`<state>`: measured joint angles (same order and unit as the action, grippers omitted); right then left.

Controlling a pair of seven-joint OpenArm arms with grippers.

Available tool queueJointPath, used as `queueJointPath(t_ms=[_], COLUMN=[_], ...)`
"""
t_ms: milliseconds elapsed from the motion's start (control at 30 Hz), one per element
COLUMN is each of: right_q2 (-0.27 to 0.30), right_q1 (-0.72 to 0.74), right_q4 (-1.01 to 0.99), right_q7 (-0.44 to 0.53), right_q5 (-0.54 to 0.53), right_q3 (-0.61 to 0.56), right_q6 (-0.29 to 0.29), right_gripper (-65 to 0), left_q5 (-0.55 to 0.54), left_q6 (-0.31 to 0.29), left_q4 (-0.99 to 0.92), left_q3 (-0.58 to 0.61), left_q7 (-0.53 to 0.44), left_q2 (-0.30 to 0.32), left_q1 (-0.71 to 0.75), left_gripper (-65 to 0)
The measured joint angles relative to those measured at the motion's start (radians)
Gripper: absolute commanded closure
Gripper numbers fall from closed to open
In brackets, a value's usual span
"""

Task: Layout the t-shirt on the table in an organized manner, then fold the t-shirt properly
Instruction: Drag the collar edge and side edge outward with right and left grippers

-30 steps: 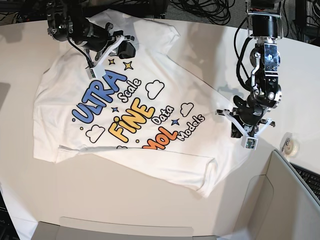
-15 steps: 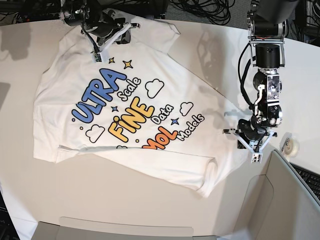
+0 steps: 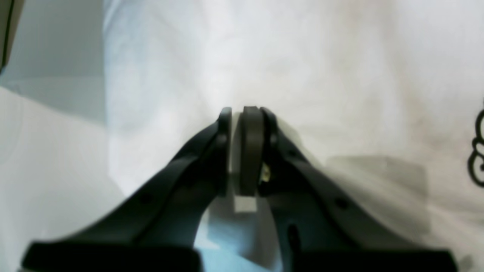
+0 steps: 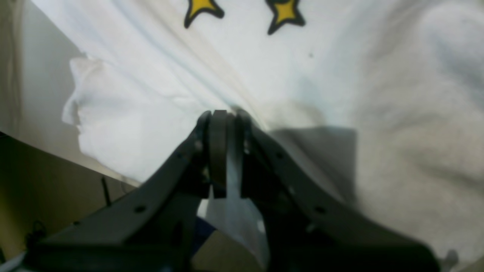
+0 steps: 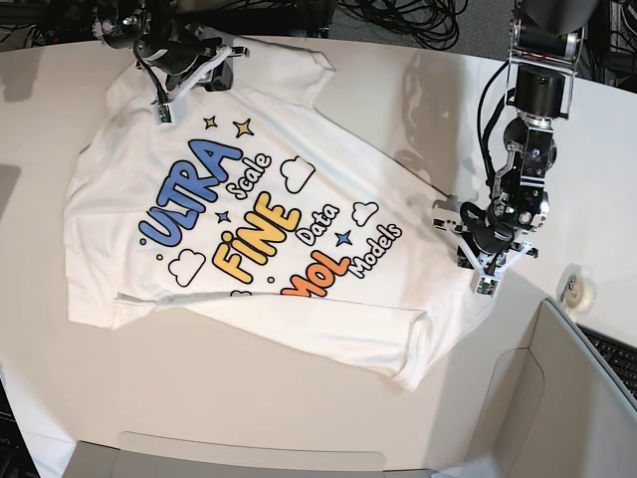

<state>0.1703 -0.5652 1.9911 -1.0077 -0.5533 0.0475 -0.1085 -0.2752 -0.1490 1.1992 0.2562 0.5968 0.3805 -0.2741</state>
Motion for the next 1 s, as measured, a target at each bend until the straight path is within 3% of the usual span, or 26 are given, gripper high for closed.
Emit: queueJointPath(t_ms=[233, 433, 600, 667, 767, 900, 1000], right_q2=[0.089, 0.288, 0.430, 0.467, 0.473, 0.456, 0.379], right_q1=[0.006, 0.032, 0.053, 0.069, 0.105, 0.109, 0.102], right_q4=[0.000, -0.011, -0.036, -0.064, -0.133, -0.190, -0.135], right_q7=[0.005, -0.018, -0.050, -0.054, -0.037, -0.059, -0.054], right_q5=[-0.004, 0.024, 0.073, 0.076, 0.055, 0.085, 0.085], right_q3=[-0.001, 0.041, 0.118, 0.145, 0.188, 0.244, 0.262], right_q6=[-0.001, 0.000, 0.025, 0.010, -0.123, -0.246, -0.301], right_gripper=[-4.6, -4.6, -4.7, -4.7, -4.7, -4.6, -4.6], left_q5=[-0.018, -0.023, -0.006, 0.014, 0.011, -0.001, 0.003], left_q6=[-0.012, -0.014, -0.009, 0.000, -0.001, -0.008, -0.007], left_q4=[0.032, 0.151, 0.266, 0.341, 0.445, 0.545, 0.567], left_q3=[0.004, 0.001, -0.132, -0.178, -0.180, -0.178, -0.178], left_q7=[-0.008, 0.018, 0.205, 0.272, 0.346, 0.349, 0.365], left_q2=[0.076, 0.116, 0.085, 0.057, 0.032, 0.010, -0.005], left_q1=[0.066, 0.168, 0.225, 0.268, 0.319, 0.355, 0.384], left_gripper=[-5.3, -5.3, -5.3, -5.3, -5.3, -5.3, -5.3])
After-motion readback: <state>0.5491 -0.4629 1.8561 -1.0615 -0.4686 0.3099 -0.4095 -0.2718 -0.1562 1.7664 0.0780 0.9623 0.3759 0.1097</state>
